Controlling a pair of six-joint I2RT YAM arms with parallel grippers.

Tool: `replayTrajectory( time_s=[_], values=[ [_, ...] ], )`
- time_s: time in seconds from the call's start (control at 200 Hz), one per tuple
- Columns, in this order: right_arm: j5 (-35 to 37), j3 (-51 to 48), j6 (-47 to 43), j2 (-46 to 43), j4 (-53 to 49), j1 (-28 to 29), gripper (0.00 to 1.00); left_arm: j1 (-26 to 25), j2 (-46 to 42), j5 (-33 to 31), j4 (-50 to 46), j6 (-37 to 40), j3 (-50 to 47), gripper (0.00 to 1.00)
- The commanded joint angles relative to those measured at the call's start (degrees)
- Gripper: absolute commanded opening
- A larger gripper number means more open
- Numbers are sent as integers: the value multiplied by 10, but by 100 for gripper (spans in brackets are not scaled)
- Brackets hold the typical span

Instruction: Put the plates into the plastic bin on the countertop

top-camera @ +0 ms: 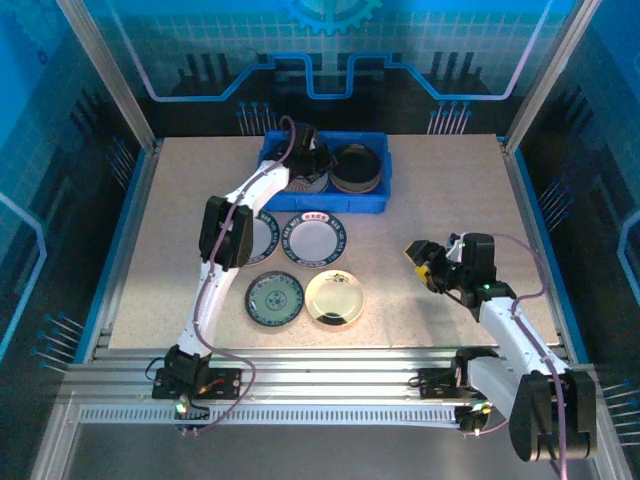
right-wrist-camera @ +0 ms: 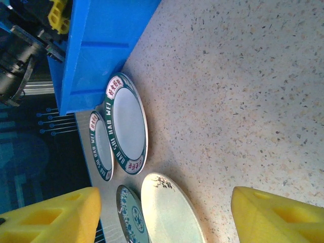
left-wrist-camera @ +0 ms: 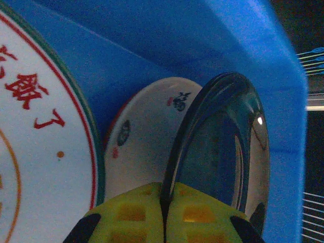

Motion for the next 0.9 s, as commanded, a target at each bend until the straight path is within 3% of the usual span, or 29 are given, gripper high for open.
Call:
replayTrajectory(
  time_s=[0.0,0.055,0.195,0.295,0.52,0.896],
  values=[
    [8,5,3,-8,-14,-5,69,-1,13,-7,8,-10,35,0],
    [12,5,1,-9,-16,-4,69,-1,23,-3,0,-10,48,6],
    [21,6,0,-8,-15,1,69,-5,32,-10,-21,5,66,44],
    [26,8,1,-2,-11,6,69,-9,30,-25,-44,26,83,54],
    [39,21,-2,20,-4,25,69,-9,7,-60,-75,67,91,62],
    [52,40,-19,30,-14,48,69,-10,-22,-78,-91,92,82,65]
  ],
)
